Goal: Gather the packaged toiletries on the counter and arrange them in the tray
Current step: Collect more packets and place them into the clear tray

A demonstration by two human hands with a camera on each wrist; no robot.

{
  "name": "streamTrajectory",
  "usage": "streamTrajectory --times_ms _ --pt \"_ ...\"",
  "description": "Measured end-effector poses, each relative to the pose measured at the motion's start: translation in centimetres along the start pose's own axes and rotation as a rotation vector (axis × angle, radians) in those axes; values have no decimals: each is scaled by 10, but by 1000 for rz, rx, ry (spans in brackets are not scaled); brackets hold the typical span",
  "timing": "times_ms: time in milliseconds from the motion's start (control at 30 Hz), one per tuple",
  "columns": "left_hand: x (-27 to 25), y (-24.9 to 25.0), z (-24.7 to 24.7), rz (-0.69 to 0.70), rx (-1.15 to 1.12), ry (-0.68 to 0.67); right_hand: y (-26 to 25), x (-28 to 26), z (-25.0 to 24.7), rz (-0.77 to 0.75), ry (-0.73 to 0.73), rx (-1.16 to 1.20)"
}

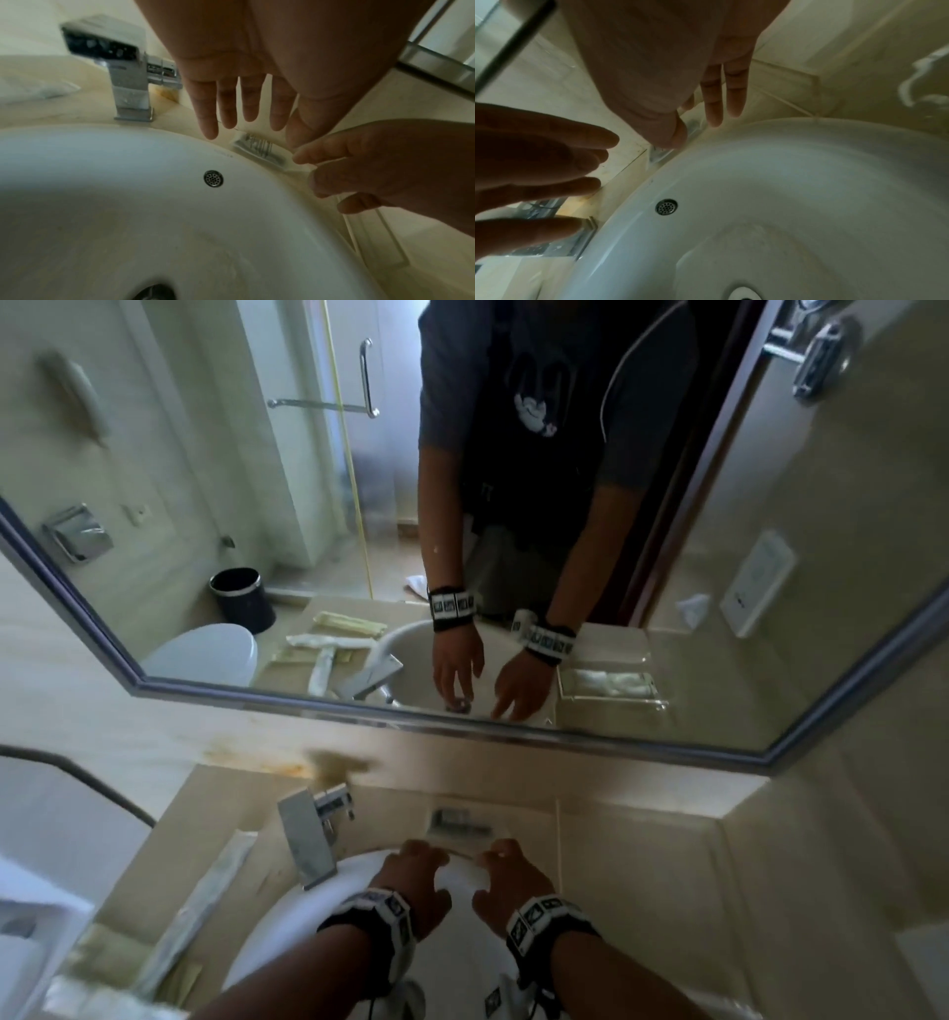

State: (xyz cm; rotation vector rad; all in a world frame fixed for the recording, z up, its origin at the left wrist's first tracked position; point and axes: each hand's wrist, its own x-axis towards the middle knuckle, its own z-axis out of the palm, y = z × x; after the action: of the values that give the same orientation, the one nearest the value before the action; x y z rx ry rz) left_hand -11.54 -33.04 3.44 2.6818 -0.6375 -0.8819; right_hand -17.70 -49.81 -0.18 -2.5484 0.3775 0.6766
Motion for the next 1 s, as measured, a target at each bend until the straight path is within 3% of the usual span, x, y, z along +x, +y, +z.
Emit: streamTrajectory --times_ms 200,500,667,900,1000 --pt "18 -20 6 -29 -187 -75 -8 59 -21 42 -80 5" --pt "36 -29 12 -39 -178 -70 -12 96 -3 68 -164 -33" --pt "38 -32 9 -72 -225 -25 -6 90 -3 139 -79 -8" --pt "40 -28 9 -121 -410 84 -10 47 -1 -64 129 81" --pt "34 -18 9 -23 -357 24 -10 21 3 -126 185 63"
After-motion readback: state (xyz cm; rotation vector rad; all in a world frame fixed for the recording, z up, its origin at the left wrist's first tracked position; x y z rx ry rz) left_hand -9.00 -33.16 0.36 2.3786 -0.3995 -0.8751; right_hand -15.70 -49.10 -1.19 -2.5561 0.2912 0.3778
